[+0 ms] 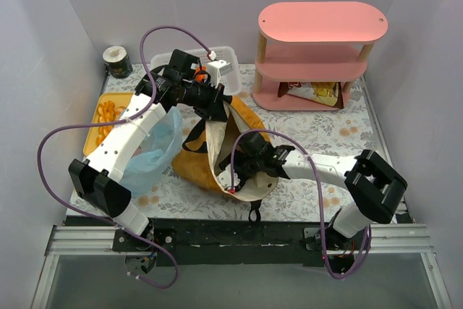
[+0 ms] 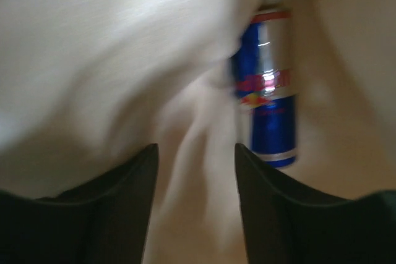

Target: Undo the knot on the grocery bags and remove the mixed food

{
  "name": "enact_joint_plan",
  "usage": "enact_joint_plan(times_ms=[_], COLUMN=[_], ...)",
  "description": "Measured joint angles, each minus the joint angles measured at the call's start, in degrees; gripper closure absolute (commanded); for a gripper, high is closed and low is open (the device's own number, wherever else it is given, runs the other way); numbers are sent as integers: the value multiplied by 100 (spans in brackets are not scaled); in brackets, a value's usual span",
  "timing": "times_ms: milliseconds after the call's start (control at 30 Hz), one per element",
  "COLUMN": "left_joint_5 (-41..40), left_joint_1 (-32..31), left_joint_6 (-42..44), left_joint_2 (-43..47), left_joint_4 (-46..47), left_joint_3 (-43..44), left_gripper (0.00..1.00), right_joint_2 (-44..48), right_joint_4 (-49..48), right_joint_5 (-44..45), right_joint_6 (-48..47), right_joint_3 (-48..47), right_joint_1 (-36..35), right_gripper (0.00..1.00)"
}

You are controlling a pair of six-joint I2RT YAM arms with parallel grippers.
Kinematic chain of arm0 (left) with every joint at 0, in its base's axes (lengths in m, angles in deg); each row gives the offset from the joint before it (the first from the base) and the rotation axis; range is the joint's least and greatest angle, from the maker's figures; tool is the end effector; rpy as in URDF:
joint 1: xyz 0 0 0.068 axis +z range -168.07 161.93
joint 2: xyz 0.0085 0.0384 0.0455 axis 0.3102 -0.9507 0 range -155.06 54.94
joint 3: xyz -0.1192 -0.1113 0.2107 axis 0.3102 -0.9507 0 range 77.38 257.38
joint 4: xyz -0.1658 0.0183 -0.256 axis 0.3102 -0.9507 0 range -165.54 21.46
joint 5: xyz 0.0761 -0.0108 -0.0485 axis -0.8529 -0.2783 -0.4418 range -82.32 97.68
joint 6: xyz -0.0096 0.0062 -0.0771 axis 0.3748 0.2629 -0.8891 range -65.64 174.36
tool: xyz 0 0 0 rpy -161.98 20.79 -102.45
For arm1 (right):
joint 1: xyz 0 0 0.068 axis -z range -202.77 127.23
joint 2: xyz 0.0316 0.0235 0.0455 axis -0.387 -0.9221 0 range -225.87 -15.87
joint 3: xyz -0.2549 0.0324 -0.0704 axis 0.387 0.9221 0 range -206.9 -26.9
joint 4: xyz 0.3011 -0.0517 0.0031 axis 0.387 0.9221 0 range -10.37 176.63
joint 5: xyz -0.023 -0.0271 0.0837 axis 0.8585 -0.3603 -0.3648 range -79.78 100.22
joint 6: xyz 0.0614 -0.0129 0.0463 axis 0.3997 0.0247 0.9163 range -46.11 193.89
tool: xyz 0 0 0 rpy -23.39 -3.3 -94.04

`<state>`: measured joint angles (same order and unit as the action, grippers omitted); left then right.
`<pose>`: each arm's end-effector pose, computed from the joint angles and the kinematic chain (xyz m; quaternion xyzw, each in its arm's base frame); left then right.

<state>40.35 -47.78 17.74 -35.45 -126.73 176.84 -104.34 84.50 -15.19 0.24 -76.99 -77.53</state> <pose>0.3168 -0.2222 0.3778 0.0439 0.9035 -0.4040 0.1364 0.1939 0.3243 0.1449 -0.8442 0.3110 0.1357 0.4150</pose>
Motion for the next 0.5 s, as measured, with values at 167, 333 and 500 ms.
enact_joint_plan(times_ms=[167, 333, 500], left_joint_5=[136, 247, 358], left_joint_1=[55, 105, 107], left_joint_6=[-26, 81, 304], left_joint_2=[-4, -7, -15], left_joint_4=[52, 83, 83], left_joint_3=[-59, -66, -125], left_gripper=[100, 100, 100], right_joint_2=[-170, -503, -1346], right_joint_4=[-863, -1624, -1921], right_joint_5=[238, 297, 273], right_joint_6=[323, 544, 691], right_joint_3=[0, -4, -535], right_joint_1=[-52, -52, -55], right_gripper=[3, 3, 5])
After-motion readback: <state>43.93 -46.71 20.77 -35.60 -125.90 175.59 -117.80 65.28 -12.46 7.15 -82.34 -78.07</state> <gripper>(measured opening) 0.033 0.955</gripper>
